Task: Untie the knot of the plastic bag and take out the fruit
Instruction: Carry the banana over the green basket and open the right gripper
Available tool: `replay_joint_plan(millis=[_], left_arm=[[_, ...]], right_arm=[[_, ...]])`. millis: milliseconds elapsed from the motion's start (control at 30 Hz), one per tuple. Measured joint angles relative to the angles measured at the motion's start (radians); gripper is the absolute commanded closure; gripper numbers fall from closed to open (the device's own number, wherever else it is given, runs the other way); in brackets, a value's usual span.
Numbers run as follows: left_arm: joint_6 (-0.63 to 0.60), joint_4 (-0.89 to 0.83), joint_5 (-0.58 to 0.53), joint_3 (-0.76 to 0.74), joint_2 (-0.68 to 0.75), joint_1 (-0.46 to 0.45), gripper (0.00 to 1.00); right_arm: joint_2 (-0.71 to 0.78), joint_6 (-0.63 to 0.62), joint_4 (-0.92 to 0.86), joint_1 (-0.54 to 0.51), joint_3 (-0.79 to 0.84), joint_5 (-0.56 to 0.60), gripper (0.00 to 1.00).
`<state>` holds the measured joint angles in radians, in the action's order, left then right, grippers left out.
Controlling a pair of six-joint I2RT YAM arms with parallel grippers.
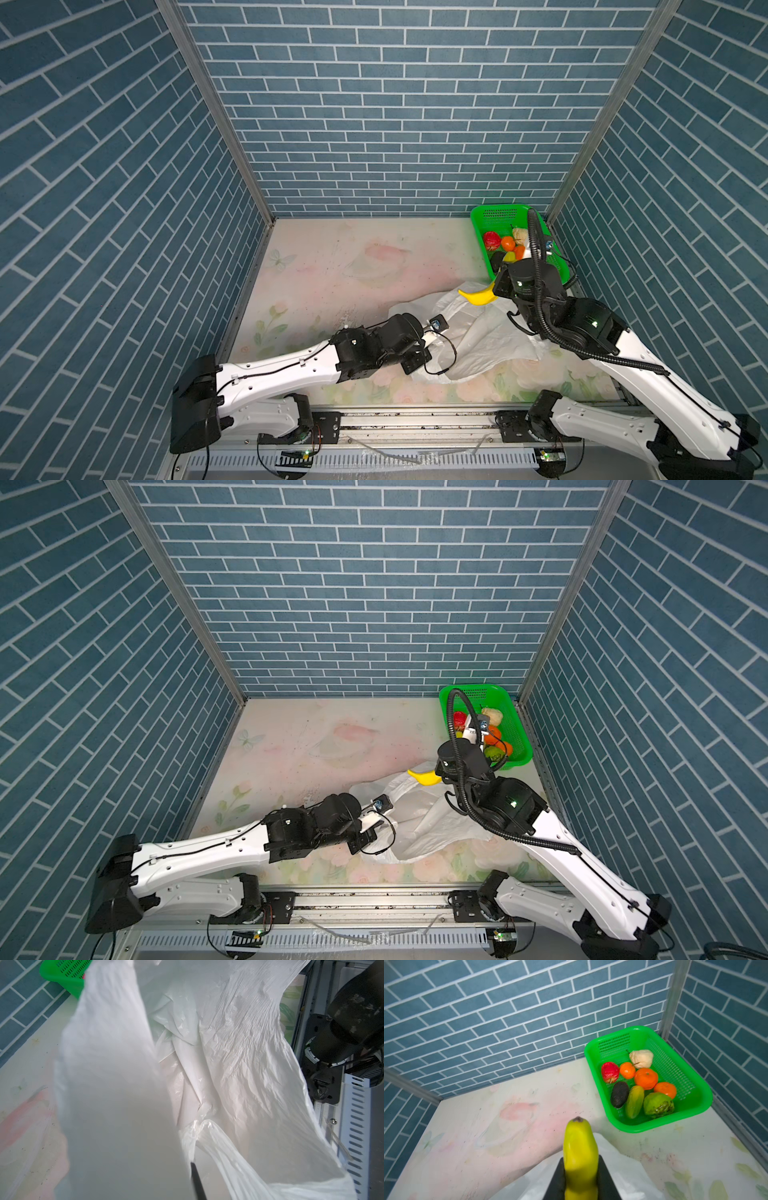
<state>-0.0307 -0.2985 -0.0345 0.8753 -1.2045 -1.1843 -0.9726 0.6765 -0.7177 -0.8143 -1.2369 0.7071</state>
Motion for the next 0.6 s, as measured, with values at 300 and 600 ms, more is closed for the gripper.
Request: replay_joint_plan(millis=[300,600], left_arm=[[-0.01,-0.004,0.123,0.005,0.0,0.0,1.0],[-0.046,0.01,0.229,0.005,0.005,0.027,1.0]], right_arm=[[-0.05,-0.132,0.138,0.328,-0.013,-0.138,0.93],[-0.296,-0.162,0.355,0.594,-0.01,-0.297,0.94]])
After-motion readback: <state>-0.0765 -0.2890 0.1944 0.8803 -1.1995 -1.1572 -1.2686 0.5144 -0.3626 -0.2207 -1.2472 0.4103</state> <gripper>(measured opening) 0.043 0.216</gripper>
